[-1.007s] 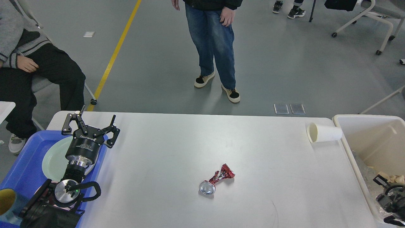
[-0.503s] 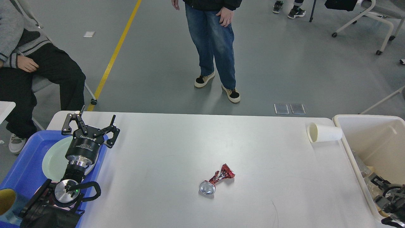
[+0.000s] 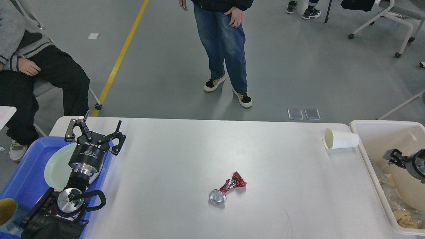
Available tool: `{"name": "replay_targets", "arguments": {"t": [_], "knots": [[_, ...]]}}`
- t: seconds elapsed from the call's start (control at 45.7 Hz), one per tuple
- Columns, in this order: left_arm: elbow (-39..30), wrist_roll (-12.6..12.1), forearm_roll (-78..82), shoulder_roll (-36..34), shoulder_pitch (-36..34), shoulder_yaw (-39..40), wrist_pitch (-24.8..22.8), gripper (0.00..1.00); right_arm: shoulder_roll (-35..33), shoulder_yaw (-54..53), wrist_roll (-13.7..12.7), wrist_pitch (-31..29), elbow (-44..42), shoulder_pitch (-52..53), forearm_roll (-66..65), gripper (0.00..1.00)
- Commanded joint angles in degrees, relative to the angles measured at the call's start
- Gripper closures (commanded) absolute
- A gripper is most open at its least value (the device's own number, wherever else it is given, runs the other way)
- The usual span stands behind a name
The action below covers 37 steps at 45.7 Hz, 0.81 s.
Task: Tidy desktop
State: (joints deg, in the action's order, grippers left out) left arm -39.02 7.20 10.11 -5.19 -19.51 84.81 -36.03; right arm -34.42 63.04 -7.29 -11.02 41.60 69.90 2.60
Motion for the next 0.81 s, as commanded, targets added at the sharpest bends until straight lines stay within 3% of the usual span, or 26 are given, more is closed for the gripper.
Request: {"name": "replay_targets", "arguments": {"t": [0.0, 0.46, 0.613, 0.788], "knots": [[0.0, 0.0, 0.0, 0.0, 0.0, 0.0, 0.0, 0.04, 0.1, 7.6, 0.0, -5.3, 8.1, 12.4, 0.0, 0.0], [0.0, 0.0, 0.0, 0.0, 0.0, 0.0, 0.0, 0.04, 7.3, 17.6, -0.1, -38.5, 24.3, 47.5, 0.2, 0.0], [0.0, 0.0, 0.0, 0.0, -0.1, 0.0, 0.0, 0.04, 12.7, 18.4, 0.0, -44.0, 30.0, 58.4, 0.4, 0.0], [0.0, -0.1, 0.0, 0.0, 0.0, 0.0, 0.0, 0.04, 19.4, 17.0, 0.0, -44.0, 32.1, 64.7, 1.2, 0.0]]}}
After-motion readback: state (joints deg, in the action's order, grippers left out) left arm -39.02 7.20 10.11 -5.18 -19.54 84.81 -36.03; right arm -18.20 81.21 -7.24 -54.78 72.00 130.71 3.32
